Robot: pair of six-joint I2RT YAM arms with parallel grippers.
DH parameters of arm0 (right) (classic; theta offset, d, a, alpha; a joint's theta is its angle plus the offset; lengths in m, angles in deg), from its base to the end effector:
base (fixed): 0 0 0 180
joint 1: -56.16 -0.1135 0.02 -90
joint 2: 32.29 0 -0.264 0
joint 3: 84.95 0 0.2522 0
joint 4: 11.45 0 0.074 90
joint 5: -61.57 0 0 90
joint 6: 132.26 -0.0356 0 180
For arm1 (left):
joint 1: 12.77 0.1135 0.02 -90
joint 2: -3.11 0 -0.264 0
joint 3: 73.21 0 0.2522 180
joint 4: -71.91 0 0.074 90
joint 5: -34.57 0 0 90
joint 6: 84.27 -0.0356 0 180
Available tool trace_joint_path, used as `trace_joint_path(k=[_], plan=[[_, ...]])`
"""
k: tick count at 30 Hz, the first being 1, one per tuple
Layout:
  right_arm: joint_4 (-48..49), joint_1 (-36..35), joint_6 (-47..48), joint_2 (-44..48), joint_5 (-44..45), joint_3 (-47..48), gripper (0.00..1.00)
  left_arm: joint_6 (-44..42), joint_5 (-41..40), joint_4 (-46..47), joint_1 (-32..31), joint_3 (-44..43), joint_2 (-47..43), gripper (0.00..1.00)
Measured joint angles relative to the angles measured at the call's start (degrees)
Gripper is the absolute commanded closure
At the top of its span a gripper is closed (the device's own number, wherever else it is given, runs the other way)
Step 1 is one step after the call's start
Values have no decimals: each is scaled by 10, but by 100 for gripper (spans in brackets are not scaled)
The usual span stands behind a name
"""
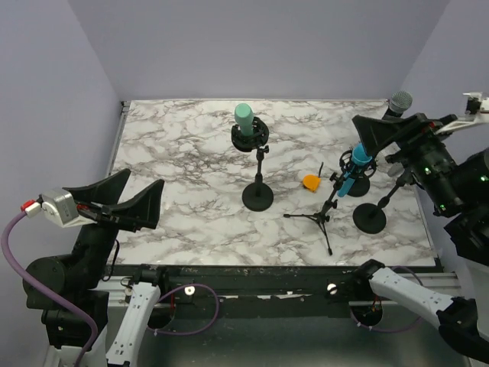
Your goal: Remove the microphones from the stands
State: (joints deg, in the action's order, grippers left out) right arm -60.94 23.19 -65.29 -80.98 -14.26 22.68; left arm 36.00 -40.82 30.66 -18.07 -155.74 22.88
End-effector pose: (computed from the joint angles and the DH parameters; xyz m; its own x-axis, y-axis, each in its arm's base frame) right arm 0.0743 0.0378 0.5457 -0.0004 0.4519 -0.8921 -0.3530 0.8346 0.4229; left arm -0.0129 -0.0078 0.4668 0.1525 -0.5040 -0.8501 0.4630 0.7964 -0.3891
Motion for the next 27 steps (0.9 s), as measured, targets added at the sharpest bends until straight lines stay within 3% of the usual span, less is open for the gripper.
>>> trace_joint_path(k=[7, 14, 20, 27], plan=[[33, 0, -40, -106, -201, 4, 0, -4, 0, -18, 0, 14, -10, 1], [71, -3, -70, -129, -306, -140, 0, -7, 0, -28, 0, 35, -16, 1], [83, -72, -64, -110, -272, -226, 0, -4, 2, -32, 0, 62, -15, 1], [98, -192, -29, -150, -127, -265, 0, 6, 12, -28, 0, 85, -12, 1]])
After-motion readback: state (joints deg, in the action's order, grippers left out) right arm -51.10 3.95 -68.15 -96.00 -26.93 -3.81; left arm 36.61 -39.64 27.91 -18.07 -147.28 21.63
